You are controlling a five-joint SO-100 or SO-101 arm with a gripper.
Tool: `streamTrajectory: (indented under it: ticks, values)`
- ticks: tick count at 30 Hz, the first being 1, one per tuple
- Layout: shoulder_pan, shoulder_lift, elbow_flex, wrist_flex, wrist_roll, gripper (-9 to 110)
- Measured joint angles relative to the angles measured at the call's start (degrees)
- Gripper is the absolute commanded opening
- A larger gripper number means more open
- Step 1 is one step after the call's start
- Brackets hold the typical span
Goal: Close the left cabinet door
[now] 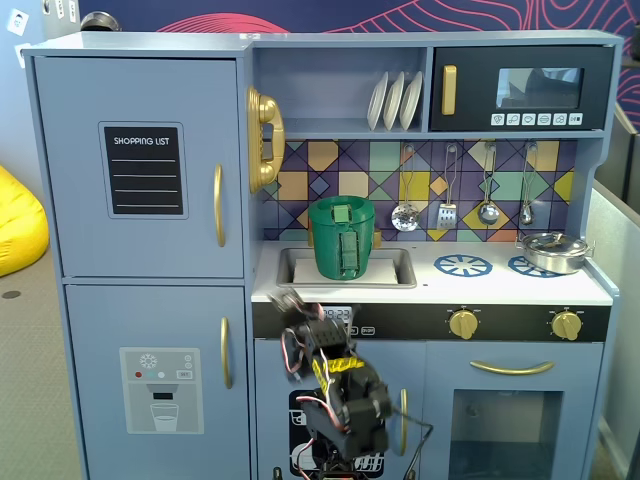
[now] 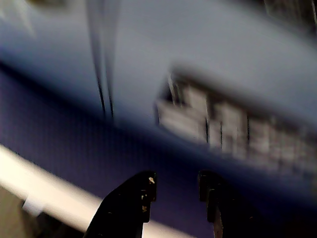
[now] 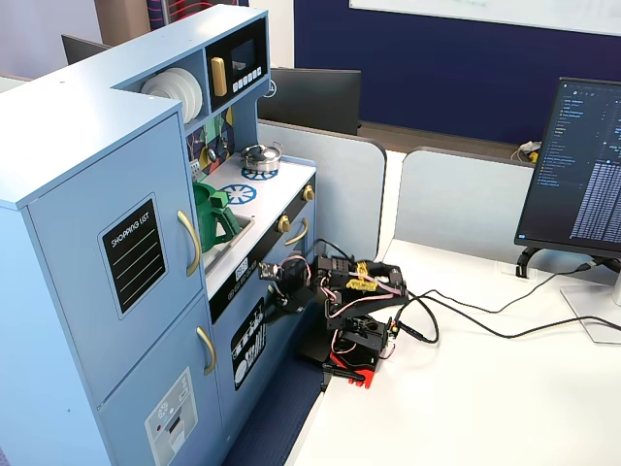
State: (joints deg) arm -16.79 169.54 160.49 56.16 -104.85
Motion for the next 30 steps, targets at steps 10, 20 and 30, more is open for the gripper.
streamTrajectory:
  ticks: [10,20,30]
  values:
    - [15.2,10.8,11.2,20.7,10.8,0]
    - [18.0,12.9,10.1,22.1,16.6,2]
    - [18.0,12.9,10.1,22.1,16.6,2]
